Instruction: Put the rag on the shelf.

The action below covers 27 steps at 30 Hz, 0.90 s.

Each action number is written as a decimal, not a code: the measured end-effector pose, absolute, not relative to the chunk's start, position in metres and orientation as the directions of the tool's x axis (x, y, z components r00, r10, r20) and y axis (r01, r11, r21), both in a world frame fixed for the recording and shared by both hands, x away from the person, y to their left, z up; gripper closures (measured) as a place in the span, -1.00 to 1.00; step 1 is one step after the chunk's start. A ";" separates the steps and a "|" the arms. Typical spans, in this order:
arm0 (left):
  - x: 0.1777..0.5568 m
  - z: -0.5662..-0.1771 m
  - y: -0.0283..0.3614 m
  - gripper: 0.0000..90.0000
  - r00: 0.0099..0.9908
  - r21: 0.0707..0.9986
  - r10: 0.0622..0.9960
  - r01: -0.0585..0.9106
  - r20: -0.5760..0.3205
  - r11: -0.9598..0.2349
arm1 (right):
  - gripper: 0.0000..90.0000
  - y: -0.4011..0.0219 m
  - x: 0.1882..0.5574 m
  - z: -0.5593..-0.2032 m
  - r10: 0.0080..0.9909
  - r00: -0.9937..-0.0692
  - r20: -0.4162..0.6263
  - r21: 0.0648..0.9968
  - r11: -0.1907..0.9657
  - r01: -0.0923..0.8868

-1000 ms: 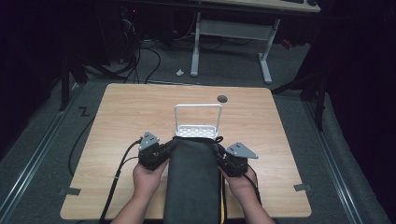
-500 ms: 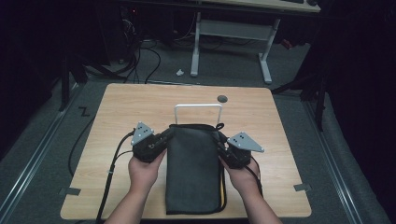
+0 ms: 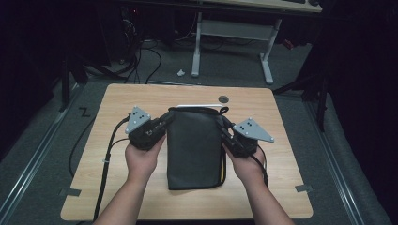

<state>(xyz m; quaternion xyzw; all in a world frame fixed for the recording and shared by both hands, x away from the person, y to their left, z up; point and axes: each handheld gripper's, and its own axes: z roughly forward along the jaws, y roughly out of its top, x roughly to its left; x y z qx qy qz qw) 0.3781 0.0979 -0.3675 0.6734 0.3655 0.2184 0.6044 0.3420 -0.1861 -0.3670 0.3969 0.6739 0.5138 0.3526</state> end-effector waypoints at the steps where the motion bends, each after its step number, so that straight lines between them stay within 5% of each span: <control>1: 0.378 -0.364 0.098 0.88 0.639 0.975 0.756 0.221 -0.143 -0.002 | 0.74 -0.186 0.342 -0.363 0.896 -0.437 -0.075 0.974 0.159 0.161; 15: 0.396 -0.325 0.095 0.88 0.643 0.990 0.761 0.140 -0.082 -0.011 | 0.74 -0.187 0.363 -0.328 0.905 -0.418 -0.075 0.983 0.136 0.119; 27: 0.459 -0.312 0.090 0.88 0.612 0.987 0.789 0.151 -0.045 -0.061 | 0.75 -0.188 0.423 -0.311 0.908 -0.415 -0.062 0.980 0.134 0.147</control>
